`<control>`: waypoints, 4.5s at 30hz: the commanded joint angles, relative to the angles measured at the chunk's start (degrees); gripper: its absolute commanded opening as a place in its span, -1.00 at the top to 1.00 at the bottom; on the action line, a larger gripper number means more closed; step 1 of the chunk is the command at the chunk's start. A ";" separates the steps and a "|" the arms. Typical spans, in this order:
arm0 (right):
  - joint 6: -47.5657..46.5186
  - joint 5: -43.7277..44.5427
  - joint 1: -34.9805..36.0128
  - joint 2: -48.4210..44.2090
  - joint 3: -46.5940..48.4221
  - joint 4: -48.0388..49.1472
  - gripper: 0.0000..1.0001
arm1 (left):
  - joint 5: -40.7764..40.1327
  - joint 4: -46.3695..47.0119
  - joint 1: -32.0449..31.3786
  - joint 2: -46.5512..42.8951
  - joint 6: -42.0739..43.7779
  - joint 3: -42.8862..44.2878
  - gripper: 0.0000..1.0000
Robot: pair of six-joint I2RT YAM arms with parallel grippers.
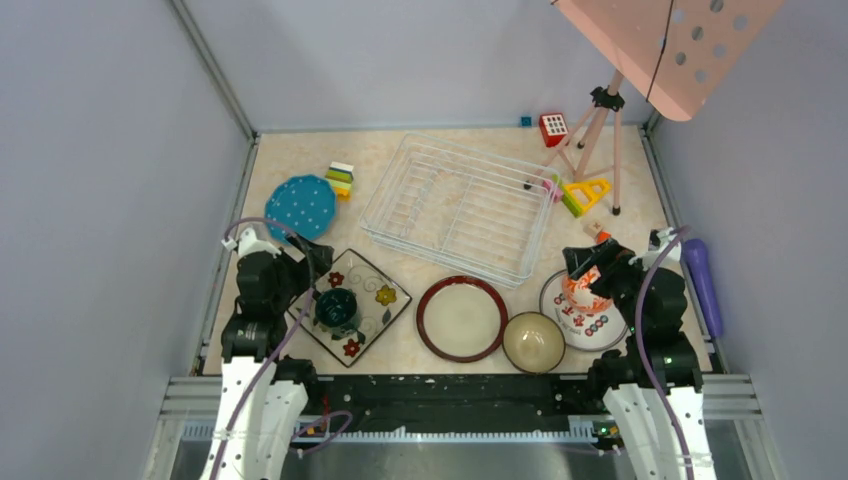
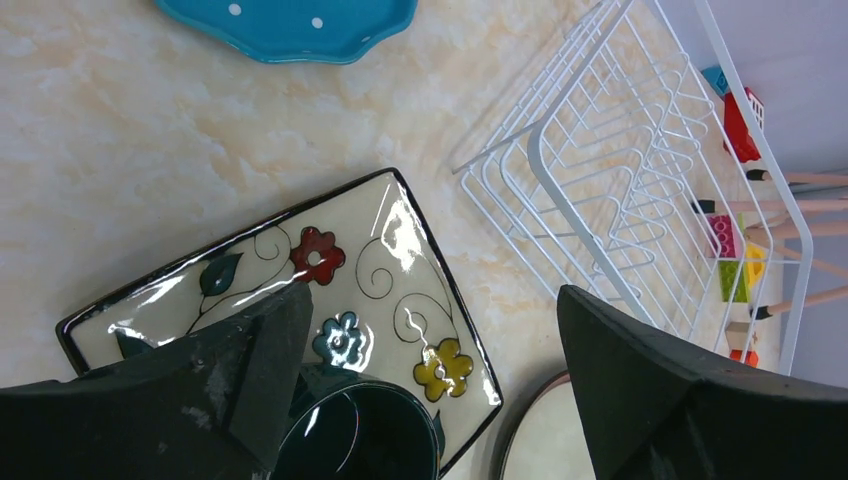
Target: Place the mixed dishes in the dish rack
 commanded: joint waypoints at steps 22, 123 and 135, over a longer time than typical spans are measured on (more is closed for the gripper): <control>-1.47 -4.37 -0.15 4.95 1.95 3.81 -0.92 | -11.90 3.80 8.72 24.97 -14.71 13.21 -0.86; 6.50 -26.08 14.33 52.71 23.12 38.49 -0.78 | 19.27 42.59 -18.55 45.56 -26.66 21.55 1.00; 7.35 -20.23 16.18 60.76 28.05 38.61 -0.67 | 21.57 44.95 -21.00 48.31 -25.33 22.23 1.00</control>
